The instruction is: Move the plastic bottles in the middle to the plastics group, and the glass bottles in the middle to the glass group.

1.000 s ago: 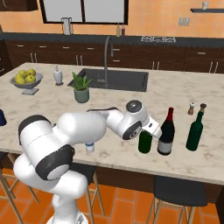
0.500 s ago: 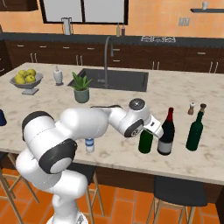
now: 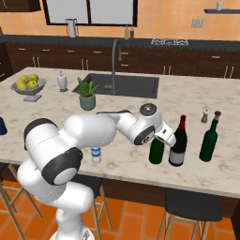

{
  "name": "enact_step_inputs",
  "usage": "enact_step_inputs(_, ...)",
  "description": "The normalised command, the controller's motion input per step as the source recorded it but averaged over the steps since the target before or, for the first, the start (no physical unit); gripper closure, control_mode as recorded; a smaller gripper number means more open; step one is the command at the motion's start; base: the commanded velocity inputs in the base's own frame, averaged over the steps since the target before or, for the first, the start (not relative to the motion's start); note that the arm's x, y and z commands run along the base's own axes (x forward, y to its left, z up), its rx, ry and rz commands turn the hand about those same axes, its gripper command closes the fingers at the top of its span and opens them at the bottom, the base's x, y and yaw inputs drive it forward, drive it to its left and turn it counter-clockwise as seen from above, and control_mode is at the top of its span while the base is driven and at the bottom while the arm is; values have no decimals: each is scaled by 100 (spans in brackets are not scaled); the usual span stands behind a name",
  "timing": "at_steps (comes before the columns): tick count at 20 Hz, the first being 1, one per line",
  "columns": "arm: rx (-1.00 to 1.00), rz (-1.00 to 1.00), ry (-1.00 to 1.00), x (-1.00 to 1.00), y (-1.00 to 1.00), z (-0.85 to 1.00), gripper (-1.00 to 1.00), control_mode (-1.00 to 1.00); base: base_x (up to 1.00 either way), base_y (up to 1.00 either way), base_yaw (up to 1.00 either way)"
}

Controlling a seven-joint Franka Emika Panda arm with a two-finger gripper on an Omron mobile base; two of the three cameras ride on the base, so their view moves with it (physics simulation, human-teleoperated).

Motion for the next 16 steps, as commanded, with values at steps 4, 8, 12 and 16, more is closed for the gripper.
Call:
enact_step_inputs(4,0,0,0,0,0,0,-100,-100,0,0,0)
enact_step_inputs(8,0,0,0,-3,0,0,-100,-100,0,0,0)
enact_step_inputs(12,0,0,0,-31,7,10,-100,-100,0,0,0)
enact_step_inputs(16,-4,0,-1,-47,44,36,-100,-100,0,0,0)
